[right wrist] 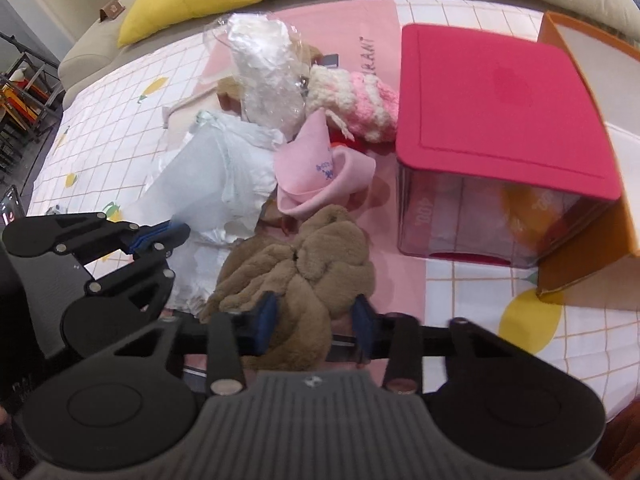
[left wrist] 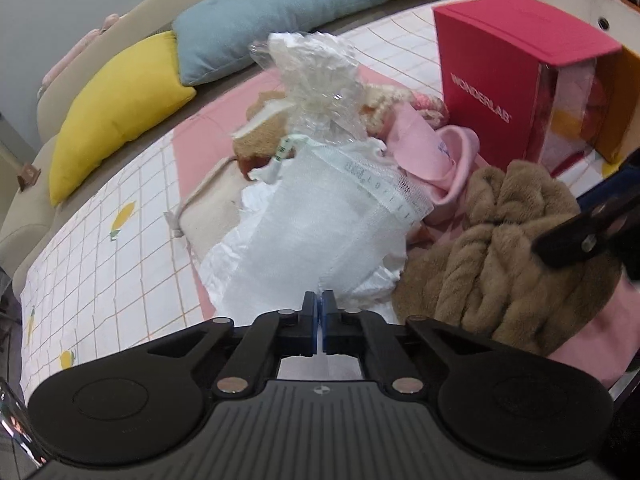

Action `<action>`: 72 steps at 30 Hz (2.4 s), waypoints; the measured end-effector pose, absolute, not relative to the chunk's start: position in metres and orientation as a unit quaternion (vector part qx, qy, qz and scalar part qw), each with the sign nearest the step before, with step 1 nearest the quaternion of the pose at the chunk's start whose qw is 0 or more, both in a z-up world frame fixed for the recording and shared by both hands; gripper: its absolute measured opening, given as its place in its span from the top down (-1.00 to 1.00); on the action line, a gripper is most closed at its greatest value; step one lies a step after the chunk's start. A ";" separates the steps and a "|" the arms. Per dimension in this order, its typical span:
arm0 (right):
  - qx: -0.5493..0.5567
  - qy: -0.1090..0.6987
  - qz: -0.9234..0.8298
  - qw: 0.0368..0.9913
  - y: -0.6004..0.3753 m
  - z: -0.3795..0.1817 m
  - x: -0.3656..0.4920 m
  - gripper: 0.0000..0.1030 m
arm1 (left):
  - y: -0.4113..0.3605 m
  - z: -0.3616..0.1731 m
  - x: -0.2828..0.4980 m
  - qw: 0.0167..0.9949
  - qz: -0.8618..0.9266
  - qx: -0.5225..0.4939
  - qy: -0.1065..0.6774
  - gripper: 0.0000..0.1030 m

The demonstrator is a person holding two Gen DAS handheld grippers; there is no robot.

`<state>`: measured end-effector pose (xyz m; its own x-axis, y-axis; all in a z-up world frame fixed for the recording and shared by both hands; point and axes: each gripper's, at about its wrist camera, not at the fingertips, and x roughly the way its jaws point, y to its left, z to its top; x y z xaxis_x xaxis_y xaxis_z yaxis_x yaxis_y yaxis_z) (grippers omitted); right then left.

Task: Organize soft objects
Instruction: 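Grasp the brown fluffy towel with the right tool while the left tool grasps the white mesh bag, then carry the brown towel and mesh bag into the orange-rimmed box and release both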

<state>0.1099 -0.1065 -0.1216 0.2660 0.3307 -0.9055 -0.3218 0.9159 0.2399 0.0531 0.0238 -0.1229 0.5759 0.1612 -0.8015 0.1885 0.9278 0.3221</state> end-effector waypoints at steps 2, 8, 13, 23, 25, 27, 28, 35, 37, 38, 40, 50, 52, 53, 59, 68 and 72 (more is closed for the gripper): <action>0.003 0.567 0.209 0.797 -0.111 -0.117 0.110 0.60 | 0.025 -0.114 0.052 0.874 -0.007 0.179 0.452 0.99; 0.003 0.555 0.220 0.802 -0.124 -0.100 0.101 0.72 | 0.033 -0.081 0.045 0.883 -0.008 0.092 0.460 1.00; -0.008 0.563 0.219 0.797 -0.142 -0.093 0.096 0.94 | 0.035 -0.060 0.035 0.864 -0.063 -0.030 0.498 1.00; 0.030 0.574 0.182 0.798 -0.160 -0.098 0.096 -0.29 | 0.020 -0.090 0.044 0.834 -0.069 -0.072 0.543 0.99; 0.043 0.582 0.179 0.792 -0.157 -0.100 0.097 -0.38 | 0.023 -0.095 0.044 0.836 -0.056 -0.065 0.542 0.91; 0.040 0.593 0.171 0.786 -0.151 -0.109 0.100 -0.42 | 0.025 -0.096 0.043 0.842 -0.038 -0.054 0.536 0.72; 0.033 0.601 0.161 0.782 -0.147 -0.114 0.102 -0.43 | 0.026 -0.096 0.043 0.844 -0.035 -0.048 0.534 0.52; 0.020 0.611 0.164 0.774 -0.133 -0.134 0.105 -0.41 | 0.030 -0.116 0.049 0.843 -0.018 -0.026 0.537 0.04; 0.013 0.610 0.171 0.774 -0.131 -0.137 0.104 -0.40 | 0.030 -0.123 0.049 0.841 -0.031 -0.033 0.539 0.04; 0.016 0.612 0.174 0.772 -0.131 -0.139 0.104 -0.36 | 0.031 -0.126 0.051 0.840 -0.036 -0.038 0.541 0.04; 0.025 0.621 0.181 0.762 -0.132 -0.145 0.104 -0.19 | 0.032 -0.132 0.052 0.837 -0.051 -0.056 0.543 0.05; 0.023 0.632 0.201 0.749 -0.128 -0.152 0.096 0.25 | 0.023 -0.148 0.056 0.848 -0.052 -0.034 0.527 0.41; 0.018 0.630 0.202 0.750 -0.126 -0.151 0.096 0.28 | 0.021 -0.148 0.056 0.849 -0.053 -0.030 0.525 0.60; 0.016 0.629 0.203 0.750 -0.126 -0.150 0.095 0.30 | 0.021 -0.148 0.055 0.849 -0.052 -0.029 0.525 0.62; 0.000 0.614 0.206 0.762 -0.122 -0.142 0.089 0.41 | 0.029 -0.140 0.058 0.850 -0.038 -0.051 0.523 0.96; -0.027 0.564 0.220 0.795 -0.139 -0.095 0.079 0.42 | 0.027 -0.084 0.044 0.855 -0.037 -0.083 0.510 0.97; -0.028 0.550 0.225 0.804 -0.154 -0.073 0.076 0.42 | 0.024 -0.064 0.041 0.857 -0.041 -0.099 0.504 0.97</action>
<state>0.0761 -0.1541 -0.0729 0.2946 0.3313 -0.8964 -0.3923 0.8972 0.2027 0.0406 0.0236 -0.0636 0.4877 -0.1705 -0.8562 -0.0291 0.9770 -0.2111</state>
